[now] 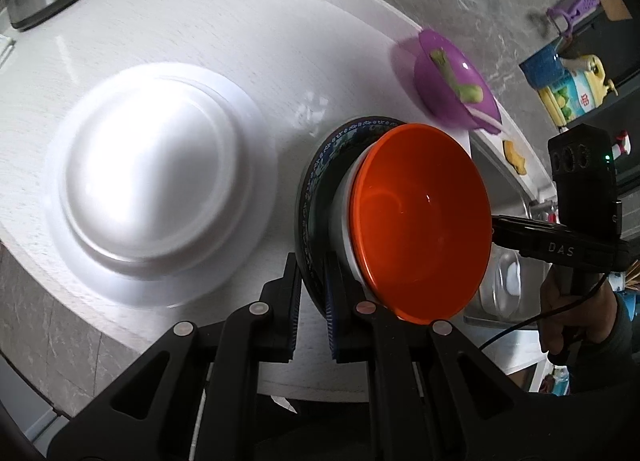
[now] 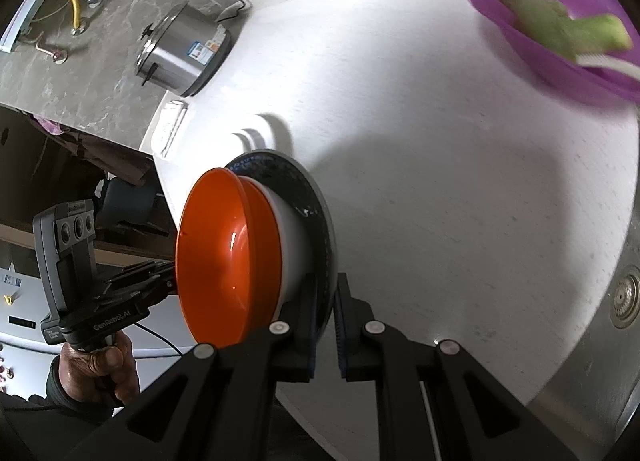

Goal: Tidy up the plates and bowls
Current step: 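Carry the nested bowls with both tools onto the stacked white plates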

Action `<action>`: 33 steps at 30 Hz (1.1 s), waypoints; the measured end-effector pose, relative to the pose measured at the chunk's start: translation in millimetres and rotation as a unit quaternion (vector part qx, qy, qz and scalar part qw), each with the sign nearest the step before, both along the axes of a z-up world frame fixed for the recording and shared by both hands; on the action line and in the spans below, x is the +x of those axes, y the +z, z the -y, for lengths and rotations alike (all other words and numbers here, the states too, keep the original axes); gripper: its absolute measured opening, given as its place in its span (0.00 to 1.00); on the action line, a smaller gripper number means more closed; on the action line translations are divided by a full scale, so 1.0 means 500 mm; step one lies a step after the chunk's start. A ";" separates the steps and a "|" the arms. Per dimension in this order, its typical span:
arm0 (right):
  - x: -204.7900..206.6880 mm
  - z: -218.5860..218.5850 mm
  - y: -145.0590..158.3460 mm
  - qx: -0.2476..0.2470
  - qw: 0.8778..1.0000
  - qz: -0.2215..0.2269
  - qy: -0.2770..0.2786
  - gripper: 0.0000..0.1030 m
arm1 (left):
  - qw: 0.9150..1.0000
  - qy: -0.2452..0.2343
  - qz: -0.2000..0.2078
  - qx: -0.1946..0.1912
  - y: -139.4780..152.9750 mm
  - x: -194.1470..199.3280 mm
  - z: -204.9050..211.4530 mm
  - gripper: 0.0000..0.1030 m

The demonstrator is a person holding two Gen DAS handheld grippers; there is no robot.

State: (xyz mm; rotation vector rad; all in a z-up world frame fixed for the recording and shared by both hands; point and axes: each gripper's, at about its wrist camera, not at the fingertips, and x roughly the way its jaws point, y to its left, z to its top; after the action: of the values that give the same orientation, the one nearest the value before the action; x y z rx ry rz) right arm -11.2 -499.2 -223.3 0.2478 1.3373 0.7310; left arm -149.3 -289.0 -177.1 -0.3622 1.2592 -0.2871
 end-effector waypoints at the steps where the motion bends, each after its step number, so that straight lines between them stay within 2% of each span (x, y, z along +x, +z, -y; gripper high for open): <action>1: 0.002 -0.009 0.005 0.002 1.000 0.001 0.003 0.11 | 1.000 0.002 0.002 0.002 0.008 -0.001 -0.012 0.09; 9: 0.019 -0.109 0.040 0.009 0.999 0.010 0.031 0.11 | 0.999 0.026 0.013 0.019 0.052 -0.003 -0.131 0.09; 16: 0.039 -0.210 0.047 0.011 0.999 0.011 0.051 0.11 | 0.998 0.042 0.015 0.032 0.063 0.016 -0.241 0.08; 25: 0.060 -0.294 0.032 0.004 0.999 0.000 0.050 0.11 | 0.999 0.037 0.005 0.035 0.038 0.058 -0.373 0.08; 33: 0.084 -0.331 -0.005 -0.008 0.999 -0.016 0.036 0.11 | 0.999 0.019 -0.012 0.029 -0.019 0.095 -0.440 0.08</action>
State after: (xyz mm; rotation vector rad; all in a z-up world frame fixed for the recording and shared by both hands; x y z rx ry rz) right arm 30.6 -333.9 -225.7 0.2005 1.3871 0.7794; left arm -101.9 -69.0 -186.5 -0.3409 1.2803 -0.2135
